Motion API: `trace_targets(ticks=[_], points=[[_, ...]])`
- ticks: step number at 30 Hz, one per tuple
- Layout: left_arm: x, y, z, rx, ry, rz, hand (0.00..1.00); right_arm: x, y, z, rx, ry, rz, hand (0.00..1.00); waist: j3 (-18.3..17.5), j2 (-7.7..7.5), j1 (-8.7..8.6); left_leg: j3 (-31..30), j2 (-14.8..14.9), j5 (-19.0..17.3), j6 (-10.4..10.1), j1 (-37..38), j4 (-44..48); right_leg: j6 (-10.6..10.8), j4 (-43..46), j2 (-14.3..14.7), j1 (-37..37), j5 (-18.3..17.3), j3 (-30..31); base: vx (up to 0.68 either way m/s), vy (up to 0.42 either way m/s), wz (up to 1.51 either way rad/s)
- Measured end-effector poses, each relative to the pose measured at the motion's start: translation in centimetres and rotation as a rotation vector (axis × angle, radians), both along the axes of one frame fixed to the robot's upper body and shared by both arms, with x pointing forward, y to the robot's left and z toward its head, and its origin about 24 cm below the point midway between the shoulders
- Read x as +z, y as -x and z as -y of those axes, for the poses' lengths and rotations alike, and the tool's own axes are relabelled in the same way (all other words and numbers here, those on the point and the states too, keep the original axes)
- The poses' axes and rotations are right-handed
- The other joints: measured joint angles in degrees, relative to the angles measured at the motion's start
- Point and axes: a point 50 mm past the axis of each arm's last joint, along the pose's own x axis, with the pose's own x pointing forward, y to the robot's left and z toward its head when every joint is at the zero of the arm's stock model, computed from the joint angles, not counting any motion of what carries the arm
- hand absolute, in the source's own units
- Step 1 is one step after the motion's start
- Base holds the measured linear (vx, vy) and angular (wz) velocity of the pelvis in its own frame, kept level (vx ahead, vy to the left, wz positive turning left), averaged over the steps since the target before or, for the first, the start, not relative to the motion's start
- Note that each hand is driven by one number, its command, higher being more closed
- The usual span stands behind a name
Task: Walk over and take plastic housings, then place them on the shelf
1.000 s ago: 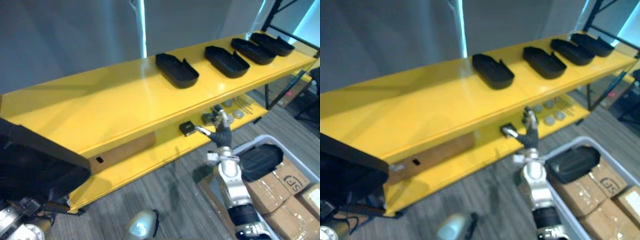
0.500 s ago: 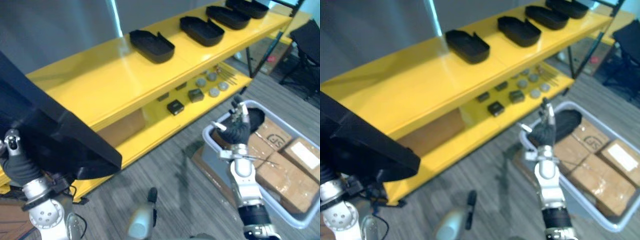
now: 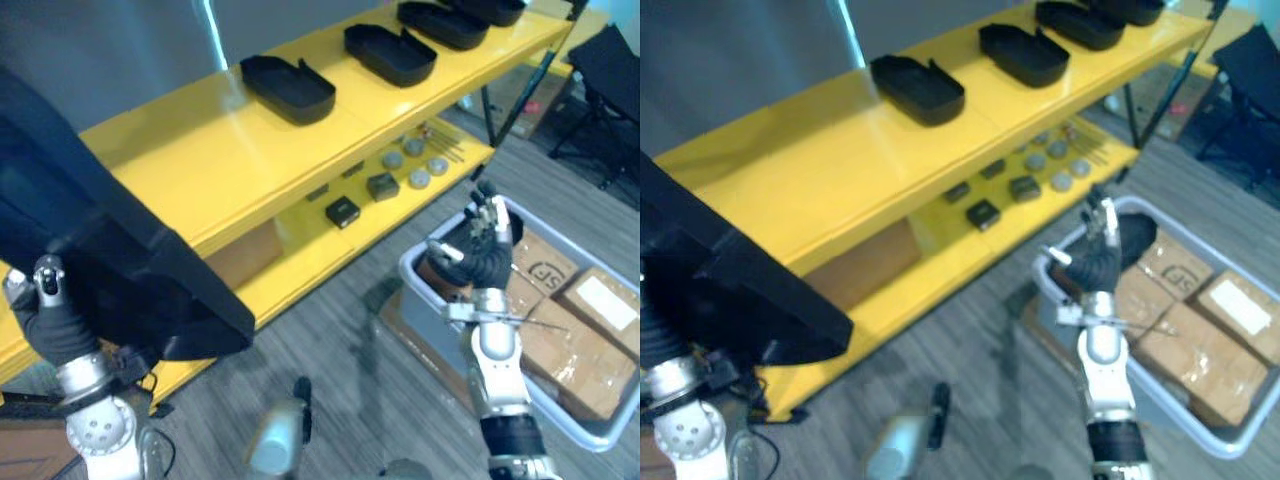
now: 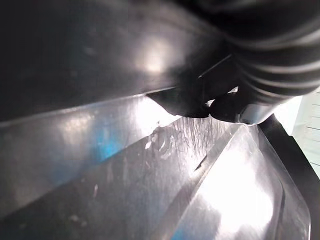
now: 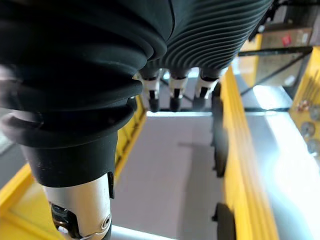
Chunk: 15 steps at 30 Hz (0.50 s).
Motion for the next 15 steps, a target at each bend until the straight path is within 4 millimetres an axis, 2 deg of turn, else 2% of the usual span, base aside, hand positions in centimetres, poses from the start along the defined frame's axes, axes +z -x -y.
trace_targets(ticks=[2,3,4,6,8,9,10,11,12,13,14,15], points=[[0.7,-0.2,-0.1,-0.016,-0.070,-0.003,1.00,-0.1,0.1,0.1,-0.005,0.001,0.002,0.00,-0.03,-0.09,-0.32,-1.45,0.56,-1.16,0.54,1.74,-0.84,-4.19,9.36,-0.72,-4.81,5.18,2.87,0.26,0.147,0.59],[3.0,-2.0,0.0,-0.046,-0.088,0.096,1.00,2.0,-0.2,1.7,-0.072,0.018,0.088,0.00,-1.20,0.55,-1.52,-7.00,0.89,-2.31,0.46,2.50,-2.49,3.61,-7.35,5.19,-13.30,0.98,16.82,0.40,0.138,1.18],[3.0,-2.0,-0.2,-0.039,-0.086,0.092,1.00,2.4,0.0,2.2,-0.101,0.020,0.103,0.00,-1.34,0.66,-1.59,-7.54,1.22,-2.80,0.12,3.02,-2.42,5.12,-11.08,5.50,-14.48,2.43,19.14,0.42,0.071,1.17],[2.7,-2.1,-0.5,-0.046,-0.064,0.079,1.00,2.8,0.1,2.8,-0.133,0.040,0.118,0.00,-1.57,0.60,-1.62,-9.27,1.31,-4.04,-1.09,4.56,-1.56,4.62,-14.53,5.62,-15.35,5.74,20.67,0.27,-0.143,0.50],[2.4,-2.6,0.3,-0.090,-0.035,0.073,1.00,2.9,0.6,3.5,-0.175,0.044,0.129,0.00,-3.03,0.53,-1.78,-12.79,1.13,-5.58,-3.37,4.43,-0.47,5.23,-13.95,7.04,-15.57,6.84,22.73,0.28,-0.286,0.87],[2.3,-3.0,1.2,-0.125,-0.020,0.075,1.00,3.9,1.2,4.1,-0.217,0.042,0.176,0.00,-3.40,0.06,-2.12,-16.06,0.76,-6.50,-4.96,4.24,-0.16,6.19,-13.99,7.46,-14.44,7.25,21.75,0.26,-0.353,1.17],[2.2,-3.2,1.7,-0.152,-0.015,0.070,1.00,4.8,1.7,4.2,-0.240,0.034,0.224,0.00,-4.00,-0.81,-2.24,-17.26,0.17,-7.01,-6.21,3.06,-0.22,5.65,-14.82,6.84,-13.88,7.86,19.87,0.25,-0.480,1.27],[2.2,-3.1,2.1,-0.167,-0.006,0.079,1.00,6.2,2.0,4.3,-0.252,0.036,0.294,0.00,-5.20,-2.91,-1.99,-12.32,3.54,-7.78,-6.29,0.73,0.20,7.93,-15.50,5.79,-14.44,9.61,16.95,0.09,-0.366,0.96],[2.0,-3.1,2.4,-0.173,0.013,0.080,1.00,6.8,2.0,4.4,-0.257,0.045,0.321,0.00,-5.08,-1.79,-2.09,-9.21,7.08,-7.52,-6.55,0.18,0.39,7.04,-15.27,6.93,-14.20,9.39,15.13,0.09,-0.415,1.03],[1.6,-3.4,3.0,-0.190,0.042,0.078,1.00,7.4,1.9,4.9,-0.274,0.067,0.343,0.00,-5.03,-0.25,-3.13,-6.00,11.05,-6.26,-8.03,-0.76,-1.38,6.15,-15.64,7.83,-13.91,9.25,12.37,0.14,-0.358,0.95],[1.6,-3.6,3.4,-0.202,0.051,0.079,1.00,7.7,1.7,5.4,-0.288,0.085,0.345,0.00,-5.18,1.18,-3.46,-4.67,12.62,-3.09,-8.88,-0.15,-4.89,6.01,-16.22,8.31,-13.79,9.28,11.03,0.15,-0.272,0.93],[1.9,-4.0,3.7,-0.217,0.040,0.091,1.00,7.8,1.6,5.9,-0.302,0.094,0.342,0.00,-5.11,2.34,-3.76,-3.72,13.11,0.65,-12.25,2.01,-9.84,5.97,-16.15,8.34,-13.56,9.26,10.63,0.13,-0.155,0.52]])
